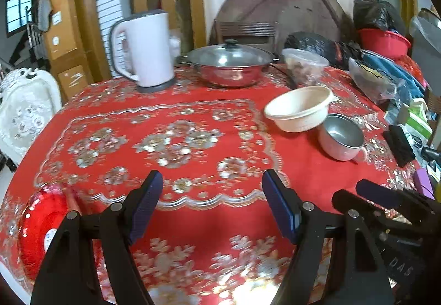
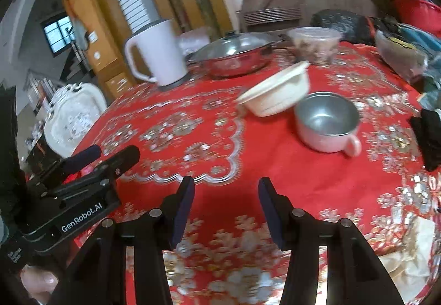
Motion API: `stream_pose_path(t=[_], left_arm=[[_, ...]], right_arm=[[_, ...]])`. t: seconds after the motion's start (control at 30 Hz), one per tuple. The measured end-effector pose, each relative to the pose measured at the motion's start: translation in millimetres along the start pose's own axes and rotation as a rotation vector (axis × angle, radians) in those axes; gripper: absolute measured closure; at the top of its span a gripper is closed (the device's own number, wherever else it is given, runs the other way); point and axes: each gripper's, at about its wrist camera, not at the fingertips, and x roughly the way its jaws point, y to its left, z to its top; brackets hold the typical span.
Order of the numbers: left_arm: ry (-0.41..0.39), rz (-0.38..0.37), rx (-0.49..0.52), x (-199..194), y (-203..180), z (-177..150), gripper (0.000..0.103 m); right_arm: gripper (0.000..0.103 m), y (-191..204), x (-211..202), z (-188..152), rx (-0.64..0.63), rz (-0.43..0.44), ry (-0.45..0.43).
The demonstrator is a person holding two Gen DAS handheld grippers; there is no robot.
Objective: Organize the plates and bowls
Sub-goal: 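Move the left tool to the cream plastic bowl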
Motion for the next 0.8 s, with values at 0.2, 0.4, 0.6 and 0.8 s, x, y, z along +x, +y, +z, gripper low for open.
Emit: stream_pose_path(t=[0.2,0.4,0.6,0.8], left_arm=[[0.047,-0.054,0.001,23,-21,20,0.029],[0.124,-0.097,-0.036,62,-32,43,0.029],[0.203,-0.108,-0.148,108,-29,68,0.029],[0.262,-0.098,-0.184,149,-35,80,0.029]], right_arm=[[0.047,-35,-5,19,0.058,-0.037,-0.024],[0.047,-58,5,61,0.119,-0.009,-0.04],[0.047,-81,47,111,0.174,-0.011,0.01],[0.047,-102,96,141,0.214,-0.007,0.078]])
